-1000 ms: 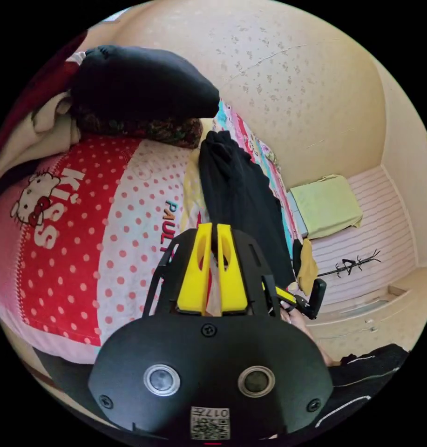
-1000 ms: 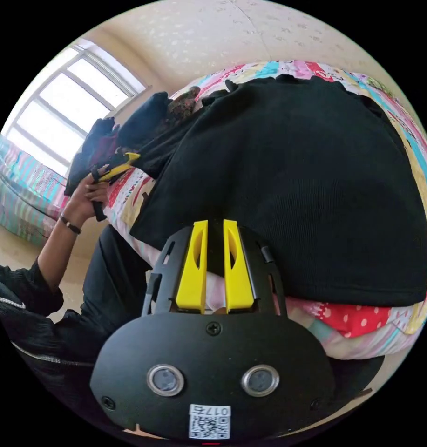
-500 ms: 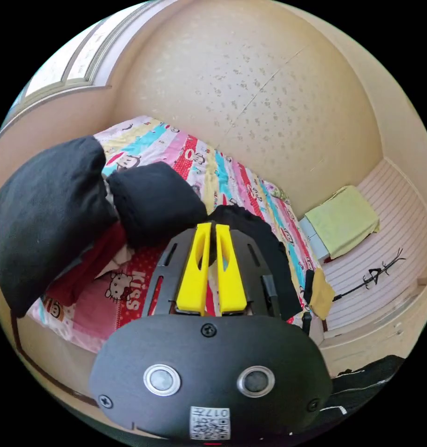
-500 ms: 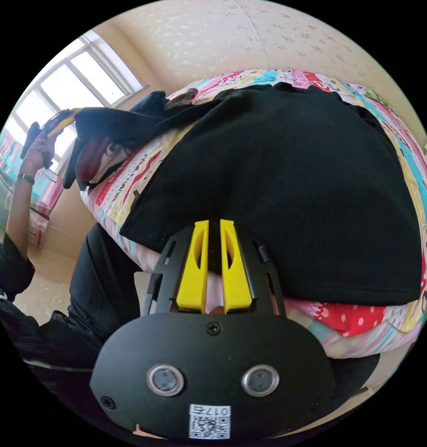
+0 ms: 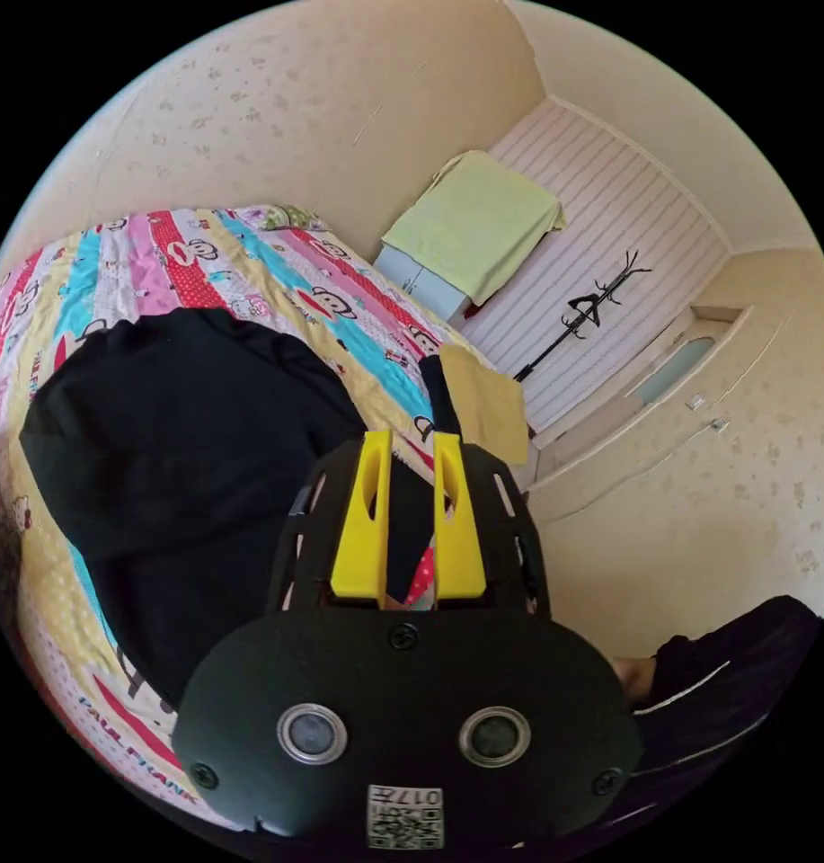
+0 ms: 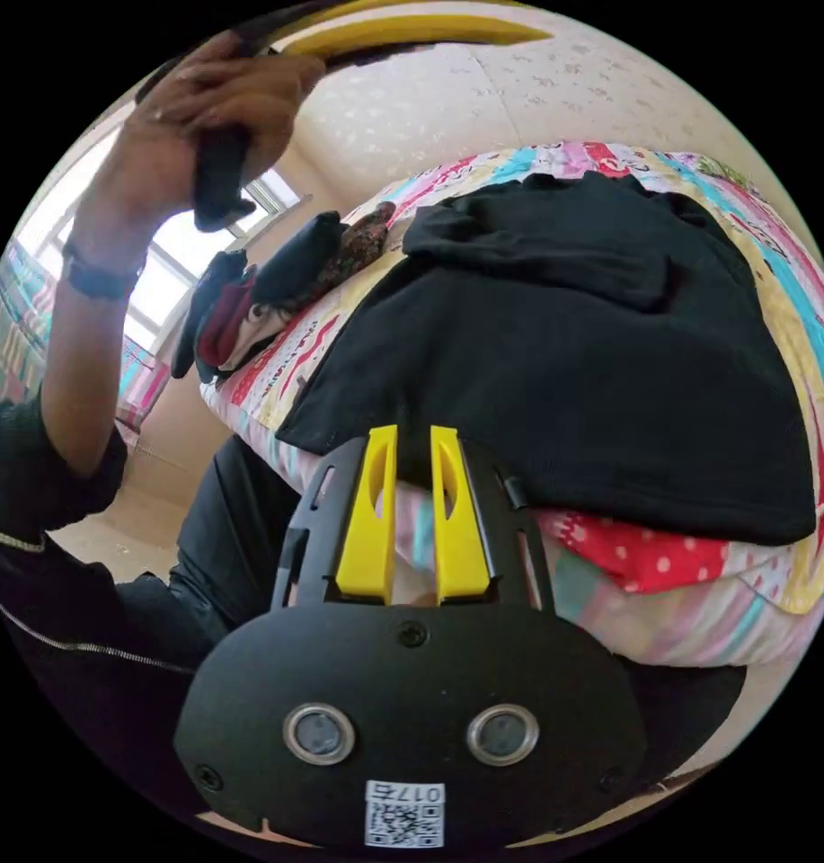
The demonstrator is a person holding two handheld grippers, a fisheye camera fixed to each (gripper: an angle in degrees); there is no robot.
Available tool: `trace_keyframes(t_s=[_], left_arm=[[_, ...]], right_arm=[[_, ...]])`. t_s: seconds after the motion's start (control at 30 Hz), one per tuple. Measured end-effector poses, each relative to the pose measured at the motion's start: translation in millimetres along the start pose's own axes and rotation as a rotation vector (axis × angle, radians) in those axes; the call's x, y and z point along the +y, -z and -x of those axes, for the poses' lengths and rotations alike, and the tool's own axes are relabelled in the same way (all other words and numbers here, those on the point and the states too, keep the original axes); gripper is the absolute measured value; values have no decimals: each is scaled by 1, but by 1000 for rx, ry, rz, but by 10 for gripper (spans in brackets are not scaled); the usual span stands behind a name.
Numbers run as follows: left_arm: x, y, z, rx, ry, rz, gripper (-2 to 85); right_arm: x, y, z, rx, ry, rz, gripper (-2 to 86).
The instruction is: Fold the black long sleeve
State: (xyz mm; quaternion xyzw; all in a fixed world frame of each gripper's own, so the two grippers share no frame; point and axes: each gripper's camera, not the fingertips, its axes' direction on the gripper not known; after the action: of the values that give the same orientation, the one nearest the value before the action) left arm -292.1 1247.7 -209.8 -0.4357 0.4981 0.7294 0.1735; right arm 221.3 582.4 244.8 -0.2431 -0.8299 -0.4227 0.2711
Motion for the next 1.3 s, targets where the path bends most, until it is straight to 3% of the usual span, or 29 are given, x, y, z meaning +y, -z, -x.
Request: trace_keyframes(t_s=[0.1,0.2,0.27,0.37,0.5,0.6,0.67,0.8,0.87,1.0,1.1,1.17,1.3], left_arm=[[55,31,15,-36,42,-45,88],[116,64,54,-252,235,-5,100],[172,79,92,-353,433,8,109],[231,75,127,-340,628,20,118],[254,64,126,-255,621,-107,115],[240,50,119,-337,604,-30,92],[213,47,113,-366,511,127,39],[186,99,87,-338,411,29,24],[180,125,68,-449,363,46,21],[209,136,76,-541,416,84,25],[257,117,116,-485,587,136,40],[285,125,130,-429,698,109,49],[284,166,107,-485,611,-51,61]], right_arm=[[24,76,-47,86,-135,-149,86],[45,138,-94,135,-301,-323,100],[49,158,-118,166,-369,-371,113],[45,159,-150,208,-473,-349,123],[24,117,-174,116,-531,-247,119],[11,114,-160,270,-575,-246,83],[-1,126,-144,282,-521,-266,58],[-26,163,-103,275,-388,-240,38],[-26,168,-92,223,-422,-206,35],[-7,135,-90,220,-462,-40,36],[3,103,-105,156,-492,58,44],[2,117,-100,146,-463,-35,53],[-23,158,-97,214,-396,-255,70]])
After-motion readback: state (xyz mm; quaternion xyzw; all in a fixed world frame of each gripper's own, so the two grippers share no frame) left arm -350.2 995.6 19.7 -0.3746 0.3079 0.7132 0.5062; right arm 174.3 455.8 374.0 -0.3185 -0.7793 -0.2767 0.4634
